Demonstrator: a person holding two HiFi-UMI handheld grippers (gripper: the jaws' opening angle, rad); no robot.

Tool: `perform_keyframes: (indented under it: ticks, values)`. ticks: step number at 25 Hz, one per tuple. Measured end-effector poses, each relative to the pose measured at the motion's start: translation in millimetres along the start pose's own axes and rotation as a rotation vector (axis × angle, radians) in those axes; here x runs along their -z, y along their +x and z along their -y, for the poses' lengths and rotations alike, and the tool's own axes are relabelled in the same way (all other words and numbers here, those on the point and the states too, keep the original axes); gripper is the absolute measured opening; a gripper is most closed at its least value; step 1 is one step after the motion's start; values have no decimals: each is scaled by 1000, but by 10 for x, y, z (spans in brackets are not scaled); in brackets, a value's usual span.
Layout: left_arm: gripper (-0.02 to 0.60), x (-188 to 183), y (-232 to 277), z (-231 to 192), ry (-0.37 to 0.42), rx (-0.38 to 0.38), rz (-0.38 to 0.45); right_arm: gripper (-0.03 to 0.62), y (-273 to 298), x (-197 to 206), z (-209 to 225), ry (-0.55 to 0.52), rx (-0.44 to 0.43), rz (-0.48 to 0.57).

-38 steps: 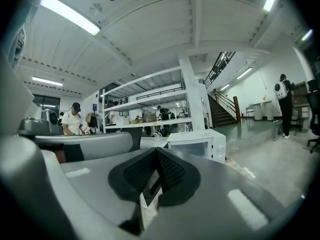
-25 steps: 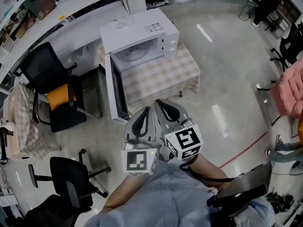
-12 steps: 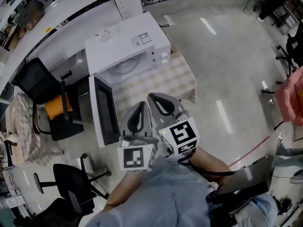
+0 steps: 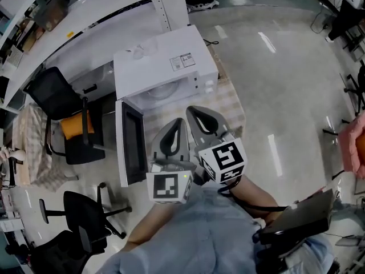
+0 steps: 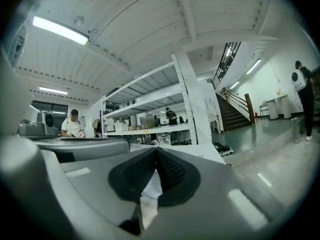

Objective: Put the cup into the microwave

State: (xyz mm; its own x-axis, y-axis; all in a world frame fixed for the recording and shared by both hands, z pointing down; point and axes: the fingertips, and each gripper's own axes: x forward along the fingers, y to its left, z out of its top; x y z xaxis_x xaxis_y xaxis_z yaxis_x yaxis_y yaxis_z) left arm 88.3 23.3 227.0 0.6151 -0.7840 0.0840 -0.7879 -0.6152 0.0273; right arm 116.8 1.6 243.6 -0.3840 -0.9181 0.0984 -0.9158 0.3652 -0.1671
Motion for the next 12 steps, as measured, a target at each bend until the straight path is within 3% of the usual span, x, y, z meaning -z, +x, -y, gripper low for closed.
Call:
perform_keyframes:
  ticks: [7, 12]
  values:
    - [8, 6, 164, -535, -39, -105, 31, 2, 524, 55, -21, -37, -61, -24]
    - [8, 0, 409, -922, -32, -115, 26, 2, 989, 9, -30, -54, -86, -27]
